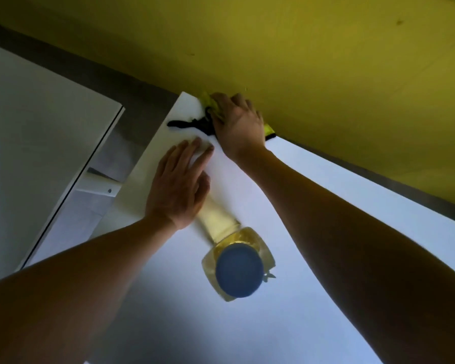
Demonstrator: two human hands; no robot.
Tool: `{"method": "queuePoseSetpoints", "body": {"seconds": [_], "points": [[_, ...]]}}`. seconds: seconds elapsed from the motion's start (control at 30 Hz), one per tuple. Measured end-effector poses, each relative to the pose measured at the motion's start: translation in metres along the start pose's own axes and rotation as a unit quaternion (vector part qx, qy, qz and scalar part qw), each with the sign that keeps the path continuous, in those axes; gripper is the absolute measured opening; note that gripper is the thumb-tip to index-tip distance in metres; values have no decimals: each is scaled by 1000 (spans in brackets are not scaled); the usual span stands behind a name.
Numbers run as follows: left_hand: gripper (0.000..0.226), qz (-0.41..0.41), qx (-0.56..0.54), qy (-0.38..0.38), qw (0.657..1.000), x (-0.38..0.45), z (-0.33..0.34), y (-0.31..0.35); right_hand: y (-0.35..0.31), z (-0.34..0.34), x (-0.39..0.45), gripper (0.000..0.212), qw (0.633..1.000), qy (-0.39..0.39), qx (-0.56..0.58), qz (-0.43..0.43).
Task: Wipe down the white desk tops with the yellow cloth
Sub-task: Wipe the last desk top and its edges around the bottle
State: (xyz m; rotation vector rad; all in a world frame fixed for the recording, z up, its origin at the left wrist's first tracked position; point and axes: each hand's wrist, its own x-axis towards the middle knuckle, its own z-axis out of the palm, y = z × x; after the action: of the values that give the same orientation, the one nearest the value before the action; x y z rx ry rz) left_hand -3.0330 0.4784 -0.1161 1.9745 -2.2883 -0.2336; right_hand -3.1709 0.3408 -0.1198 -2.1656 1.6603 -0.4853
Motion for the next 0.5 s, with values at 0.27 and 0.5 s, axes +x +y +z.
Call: {"method": "queuePoseSetpoints", "body": {"seconds": [0.27,0.5], "points": [[60,14,11,16,1000,2,0,1,122,-75,-107,42,997,41,-16,64],[59,17,19,33,999,5,4,2,89,-54,-82,40,993,42,-46,97]]}}
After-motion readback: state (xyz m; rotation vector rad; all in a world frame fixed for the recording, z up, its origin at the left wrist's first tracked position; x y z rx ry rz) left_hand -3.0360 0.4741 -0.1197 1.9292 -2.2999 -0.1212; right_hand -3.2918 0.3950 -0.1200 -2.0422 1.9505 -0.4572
